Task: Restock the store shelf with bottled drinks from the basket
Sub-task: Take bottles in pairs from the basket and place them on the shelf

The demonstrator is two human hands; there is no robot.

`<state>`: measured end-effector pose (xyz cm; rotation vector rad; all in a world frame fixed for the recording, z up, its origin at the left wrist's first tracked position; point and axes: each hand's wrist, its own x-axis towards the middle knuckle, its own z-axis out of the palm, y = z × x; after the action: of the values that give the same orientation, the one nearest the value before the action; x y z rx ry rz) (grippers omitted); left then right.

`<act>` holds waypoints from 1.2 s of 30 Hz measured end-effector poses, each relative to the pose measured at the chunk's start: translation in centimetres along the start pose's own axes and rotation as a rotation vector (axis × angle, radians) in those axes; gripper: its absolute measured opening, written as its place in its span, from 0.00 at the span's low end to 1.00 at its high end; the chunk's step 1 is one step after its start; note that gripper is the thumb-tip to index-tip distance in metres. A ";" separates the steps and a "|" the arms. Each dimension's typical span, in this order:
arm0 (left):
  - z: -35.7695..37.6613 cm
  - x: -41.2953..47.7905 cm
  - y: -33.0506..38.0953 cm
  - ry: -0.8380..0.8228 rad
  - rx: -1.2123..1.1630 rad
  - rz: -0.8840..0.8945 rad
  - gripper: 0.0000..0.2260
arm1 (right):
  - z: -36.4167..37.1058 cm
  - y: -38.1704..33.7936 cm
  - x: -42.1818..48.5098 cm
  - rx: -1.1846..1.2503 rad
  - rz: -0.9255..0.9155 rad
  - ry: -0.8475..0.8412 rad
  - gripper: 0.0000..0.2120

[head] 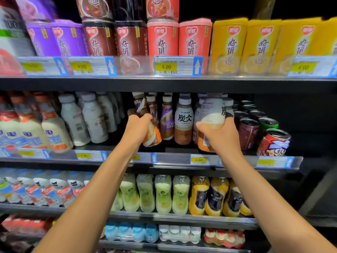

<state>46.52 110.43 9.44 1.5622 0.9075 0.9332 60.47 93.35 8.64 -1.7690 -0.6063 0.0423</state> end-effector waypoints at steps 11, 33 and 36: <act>0.4 3.2 -3.8 -0.016 0.243 0.045 0.28 | 2.2 2.8 1.6 -0.256 0.068 -0.008 0.26; 0.9 3.5 -4.3 0.041 0.229 0.073 0.23 | 2.3 2.0 1.4 -0.367 0.094 -0.051 0.39; 0.7 3.3 -4.0 0.018 0.228 0.058 0.26 | 1.9 1.7 1.4 -0.369 0.109 -0.091 0.42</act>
<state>48.18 113.73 5.79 1.7842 1.0140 0.9102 61.67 95.38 6.91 -2.1666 -0.6108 0.0911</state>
